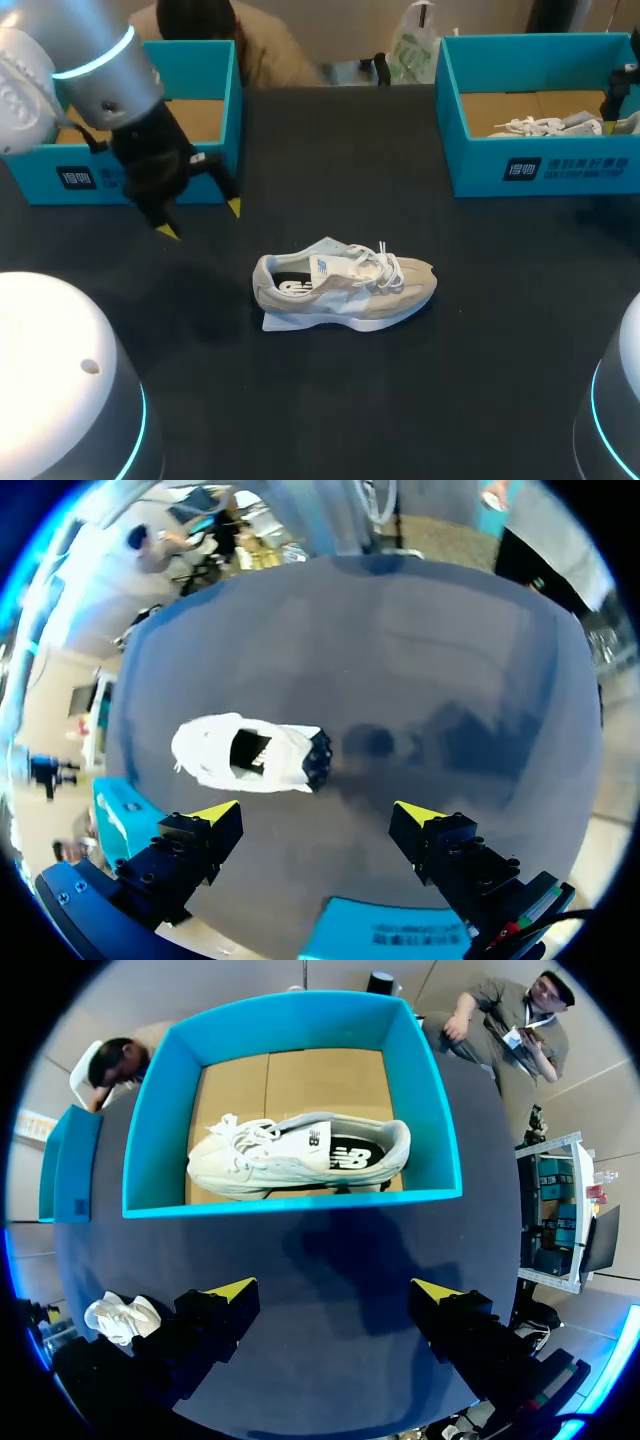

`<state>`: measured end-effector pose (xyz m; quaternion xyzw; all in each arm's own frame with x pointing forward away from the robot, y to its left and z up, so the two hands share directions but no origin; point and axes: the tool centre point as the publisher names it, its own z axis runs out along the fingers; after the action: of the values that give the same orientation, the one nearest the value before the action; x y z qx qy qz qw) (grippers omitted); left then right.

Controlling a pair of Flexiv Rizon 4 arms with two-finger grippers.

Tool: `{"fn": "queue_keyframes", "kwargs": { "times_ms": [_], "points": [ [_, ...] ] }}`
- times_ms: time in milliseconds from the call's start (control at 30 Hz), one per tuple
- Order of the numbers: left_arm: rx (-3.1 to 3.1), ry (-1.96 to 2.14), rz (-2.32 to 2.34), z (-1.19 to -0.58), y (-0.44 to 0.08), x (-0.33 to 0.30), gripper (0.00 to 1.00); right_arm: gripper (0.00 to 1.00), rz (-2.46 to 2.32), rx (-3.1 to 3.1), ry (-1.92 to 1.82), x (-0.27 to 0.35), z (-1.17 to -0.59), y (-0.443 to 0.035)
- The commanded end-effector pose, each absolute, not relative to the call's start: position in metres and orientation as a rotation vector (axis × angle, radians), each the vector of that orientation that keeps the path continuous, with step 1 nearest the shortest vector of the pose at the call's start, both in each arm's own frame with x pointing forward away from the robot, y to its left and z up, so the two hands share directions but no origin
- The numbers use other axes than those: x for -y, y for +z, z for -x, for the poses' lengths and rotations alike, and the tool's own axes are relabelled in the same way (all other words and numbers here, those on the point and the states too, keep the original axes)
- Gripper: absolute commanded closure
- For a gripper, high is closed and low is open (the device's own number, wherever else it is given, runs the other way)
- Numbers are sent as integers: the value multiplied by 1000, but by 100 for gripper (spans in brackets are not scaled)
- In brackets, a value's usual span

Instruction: Take the shoe out of the shoebox, open the shoe tongue, remove and reinsert the insole, then place the shoe into the shoebox

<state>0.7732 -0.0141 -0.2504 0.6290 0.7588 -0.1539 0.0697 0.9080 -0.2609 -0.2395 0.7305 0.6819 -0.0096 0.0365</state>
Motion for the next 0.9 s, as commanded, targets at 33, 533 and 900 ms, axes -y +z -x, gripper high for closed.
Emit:
{"fn": "queue_keyframes", "kwargs": {
  "times_ms": [33, 533, 900],
  "points": [
    [-2327, -510, -1816, -780, -251, -3, 0, 0, -2243, -2092, -29, 260, -907, -239],
    [-2646, -928, -1212, -776, -266, -36, 0, 0, -2243, -2092, -29, 260, -907, -239],
    [-2681, -1229, -782, -767, -296, -54, 0, 0, -2243, -2092, -29, 260, -907, -239]
  ]
}}
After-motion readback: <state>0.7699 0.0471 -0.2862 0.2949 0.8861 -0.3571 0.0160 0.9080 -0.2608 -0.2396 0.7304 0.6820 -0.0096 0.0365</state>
